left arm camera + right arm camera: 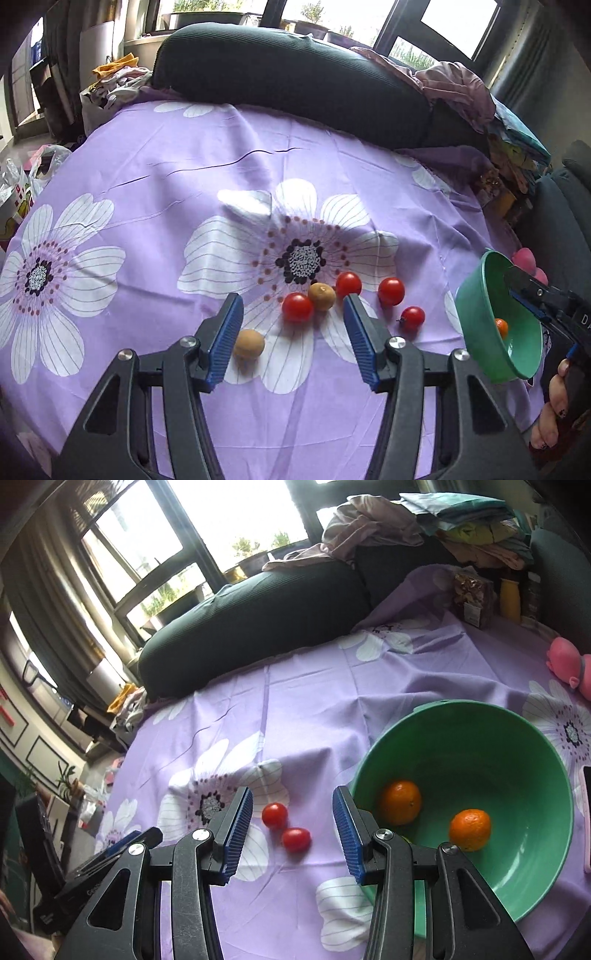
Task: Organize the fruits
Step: 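Move the right tool back to the small tan fruits by the tomatoes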
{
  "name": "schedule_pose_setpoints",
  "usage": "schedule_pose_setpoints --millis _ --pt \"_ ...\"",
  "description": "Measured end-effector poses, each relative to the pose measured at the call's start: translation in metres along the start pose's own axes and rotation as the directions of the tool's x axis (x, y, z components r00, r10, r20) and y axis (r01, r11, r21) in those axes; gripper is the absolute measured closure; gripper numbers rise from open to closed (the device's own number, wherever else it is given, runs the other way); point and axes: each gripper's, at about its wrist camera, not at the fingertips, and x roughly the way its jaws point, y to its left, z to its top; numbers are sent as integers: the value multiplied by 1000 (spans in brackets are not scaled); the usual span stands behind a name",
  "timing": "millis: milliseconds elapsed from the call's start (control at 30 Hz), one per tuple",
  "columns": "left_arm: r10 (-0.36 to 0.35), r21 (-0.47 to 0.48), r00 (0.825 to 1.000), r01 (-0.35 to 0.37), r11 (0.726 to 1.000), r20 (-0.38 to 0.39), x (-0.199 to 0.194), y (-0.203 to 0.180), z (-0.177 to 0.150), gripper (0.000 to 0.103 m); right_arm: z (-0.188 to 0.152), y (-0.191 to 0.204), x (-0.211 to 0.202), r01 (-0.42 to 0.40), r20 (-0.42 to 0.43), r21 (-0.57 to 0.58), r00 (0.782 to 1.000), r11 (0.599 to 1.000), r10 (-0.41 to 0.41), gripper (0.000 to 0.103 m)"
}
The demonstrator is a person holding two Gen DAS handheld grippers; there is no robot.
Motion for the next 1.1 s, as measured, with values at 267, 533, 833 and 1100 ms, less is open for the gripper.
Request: schedule_pose_setpoints --millis 267,533,833,1100 --pt "41 10 998 -41 999 -40 22 9 -14 55 -23 43 60 30 -180 -121 982 992 -52 57" --pt "24 7 994 -23 1000 -104 39 14 -20 64 -35 36 92 126 -261 -132 952 983 -157 57" --pt "53 18 994 -51 999 -99 40 16 -23 69 -22 61 98 -128 -244 -114 965 985 98 62" --pt "19 -1 988 -19 1000 -151 49 19 -26 71 -28 80 135 -169 -326 -65 935 984 139 69"
